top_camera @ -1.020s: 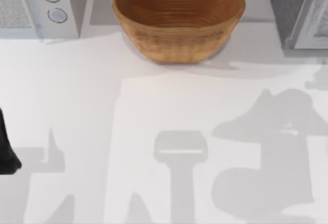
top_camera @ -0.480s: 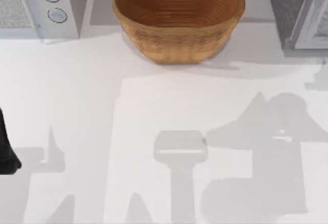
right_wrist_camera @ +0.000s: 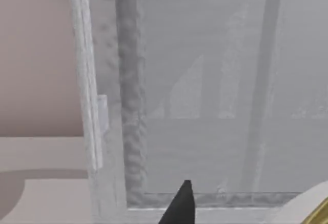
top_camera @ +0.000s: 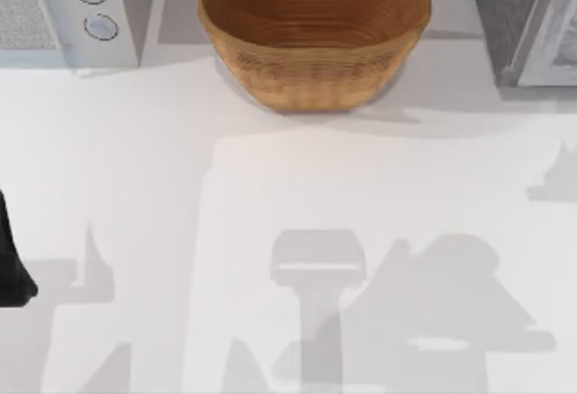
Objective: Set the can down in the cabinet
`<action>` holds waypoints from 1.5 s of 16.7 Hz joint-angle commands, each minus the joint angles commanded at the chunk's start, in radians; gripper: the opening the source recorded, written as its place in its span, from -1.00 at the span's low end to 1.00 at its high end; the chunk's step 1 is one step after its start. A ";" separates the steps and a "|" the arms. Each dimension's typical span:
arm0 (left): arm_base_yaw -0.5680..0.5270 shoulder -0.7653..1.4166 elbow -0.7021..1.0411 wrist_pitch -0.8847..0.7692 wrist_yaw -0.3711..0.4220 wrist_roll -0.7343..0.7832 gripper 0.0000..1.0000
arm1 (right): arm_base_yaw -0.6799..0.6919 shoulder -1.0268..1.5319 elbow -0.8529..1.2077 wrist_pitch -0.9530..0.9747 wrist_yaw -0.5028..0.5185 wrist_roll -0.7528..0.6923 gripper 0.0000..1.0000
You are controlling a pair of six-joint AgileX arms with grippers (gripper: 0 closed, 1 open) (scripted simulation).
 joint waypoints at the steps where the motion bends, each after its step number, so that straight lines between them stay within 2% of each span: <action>1: 0.000 0.000 0.000 0.000 0.000 0.000 1.00 | 0.012 -0.084 -0.033 -0.041 0.008 0.001 -1.00; 8: 0.000 0.000 0.000 0.000 0.000 0.000 1.00 | 0.094 -0.646 -0.261 -0.323 0.067 0.005 -1.00; 13: 0.000 0.000 0.000 0.000 0.000 0.000 1.00 | 0.129 -0.895 -0.360 -0.447 0.095 0.007 -1.00; 21: 0.000 0.000 0.000 0.000 0.000 0.000 1.00 | 0.131 -0.916 -0.360 -0.464 0.100 0.009 -1.00; 25: 0.000 0.000 0.000 0.000 0.000 0.000 1.00 | 0.143 -0.798 -0.214 -0.499 0.124 0.011 -1.00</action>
